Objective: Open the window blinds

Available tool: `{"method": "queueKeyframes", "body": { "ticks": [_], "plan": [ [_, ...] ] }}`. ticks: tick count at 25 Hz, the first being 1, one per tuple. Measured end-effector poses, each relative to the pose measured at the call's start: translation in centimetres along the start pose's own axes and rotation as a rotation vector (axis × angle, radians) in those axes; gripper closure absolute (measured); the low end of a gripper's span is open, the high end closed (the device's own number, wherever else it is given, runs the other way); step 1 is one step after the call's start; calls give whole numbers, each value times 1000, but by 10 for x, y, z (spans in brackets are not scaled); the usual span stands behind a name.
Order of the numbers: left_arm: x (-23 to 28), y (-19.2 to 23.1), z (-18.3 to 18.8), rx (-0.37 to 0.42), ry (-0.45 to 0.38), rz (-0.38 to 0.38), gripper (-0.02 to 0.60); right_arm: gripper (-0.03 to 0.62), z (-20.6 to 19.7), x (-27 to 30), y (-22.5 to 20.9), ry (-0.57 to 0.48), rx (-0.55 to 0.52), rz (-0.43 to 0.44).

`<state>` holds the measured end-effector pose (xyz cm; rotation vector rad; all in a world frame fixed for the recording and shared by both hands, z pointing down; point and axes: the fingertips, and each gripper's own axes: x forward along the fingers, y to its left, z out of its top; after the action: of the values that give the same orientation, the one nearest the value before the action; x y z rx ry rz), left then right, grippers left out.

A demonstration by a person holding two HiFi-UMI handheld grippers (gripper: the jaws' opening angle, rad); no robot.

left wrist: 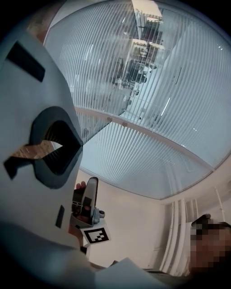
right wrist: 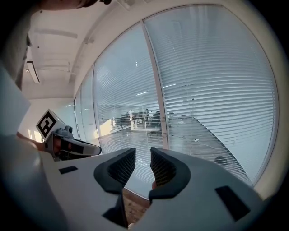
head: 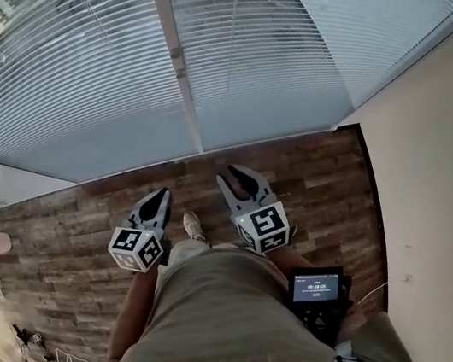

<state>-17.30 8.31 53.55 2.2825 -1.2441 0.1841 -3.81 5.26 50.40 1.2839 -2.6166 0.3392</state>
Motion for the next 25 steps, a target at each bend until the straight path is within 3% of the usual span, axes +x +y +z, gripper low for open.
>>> {"method": "queueKeyframes", "body": {
  "ticks": [10,13,16,22,25],
  "plan": [
    [-21,134,66,20,-63,75,566,484,52,138,53,-36,-50,66],
    [-19,162,70,25,-54,71,566,484,46,167,60,-25,-22,59],
    [-20,181,60,47,-47,70,566,484,29,181,73,-13,34,59],
    [-19,195,84,78,-92,37,566,484,45,206,74,-18,29,40],
    [-13,196,83,101,-102,59,566,484,43,210,67,-20,71,39]
  ]
}}
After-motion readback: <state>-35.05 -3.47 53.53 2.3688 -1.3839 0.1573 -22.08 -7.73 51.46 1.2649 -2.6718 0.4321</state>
